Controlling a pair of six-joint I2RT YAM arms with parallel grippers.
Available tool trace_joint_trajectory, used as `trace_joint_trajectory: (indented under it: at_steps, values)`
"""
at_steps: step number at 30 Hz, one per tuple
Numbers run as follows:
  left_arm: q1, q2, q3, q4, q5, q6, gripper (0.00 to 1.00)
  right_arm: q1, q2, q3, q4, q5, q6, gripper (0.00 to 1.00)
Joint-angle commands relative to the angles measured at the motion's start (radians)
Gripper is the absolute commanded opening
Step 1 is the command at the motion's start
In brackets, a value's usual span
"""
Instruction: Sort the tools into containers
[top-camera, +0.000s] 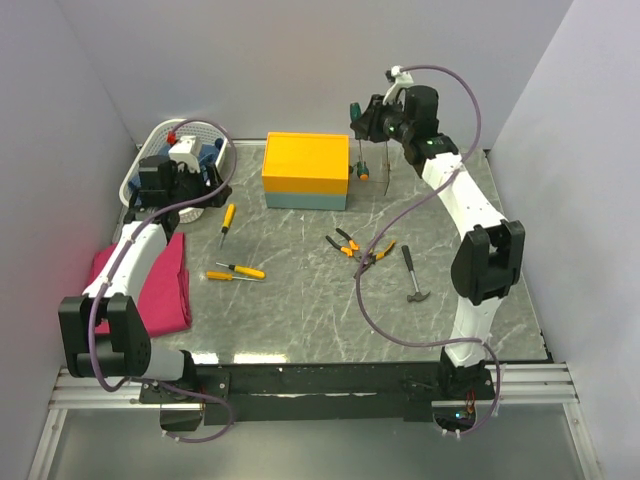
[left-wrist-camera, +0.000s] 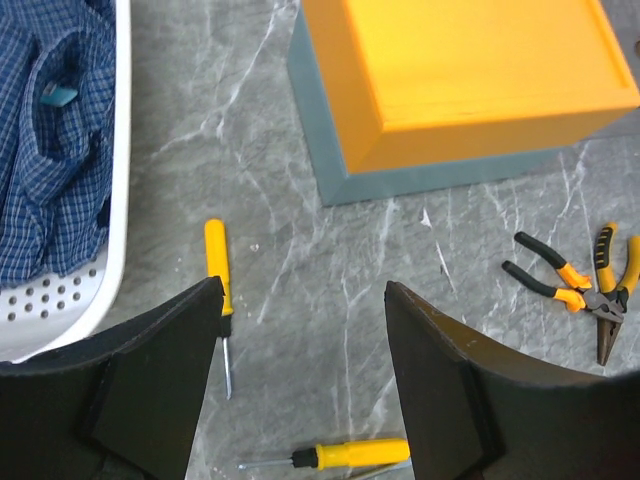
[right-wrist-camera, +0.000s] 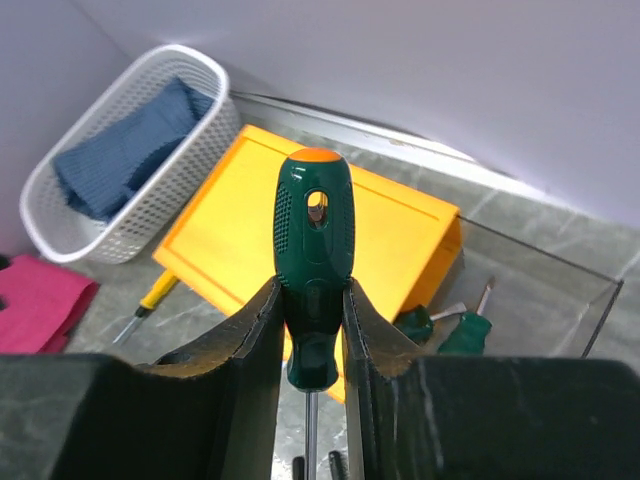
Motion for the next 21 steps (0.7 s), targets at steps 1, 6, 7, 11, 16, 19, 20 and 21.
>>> trace_joint_trajectory:
  at_steps: [1,6,7,11,16,19,20,21]
  values:
    - [-0.009,-0.036,-0.014,0.095,0.028,0.008,0.72,-0.009,0.021,0.021,0.035,0.075,0.034,0.00]
    - [-0.009,-0.028,-0.020,0.140,0.007,-0.013,0.72,-0.038,0.104,0.072,0.037,0.097,0.020,0.00]
    - [-0.009,-0.027,-0.023,0.144,0.010,-0.013,0.72,-0.041,0.116,0.095,0.038,0.101,0.017,0.00]
    - [-0.009,-0.013,-0.014,0.112,0.030,0.011,0.72,-0.055,0.195,0.159,0.012,0.126,0.005,0.00]
    - [-0.009,0.009,-0.011,0.113,0.016,0.048,0.72,-0.058,0.222,0.149,0.003,0.124,-0.001,0.00]
    - [-0.009,0.019,-0.001,0.114,0.015,0.052,0.72,-0.052,0.222,0.121,-0.009,0.123,0.010,0.01]
    - [-0.009,0.021,0.000,0.115,0.016,0.054,0.72,-0.049,0.221,0.117,-0.014,0.124,-0.001,0.07]
    - [-0.009,0.022,0.002,0.118,0.019,0.054,0.72,-0.047,0.221,0.113,-0.020,0.123,-0.010,0.23]
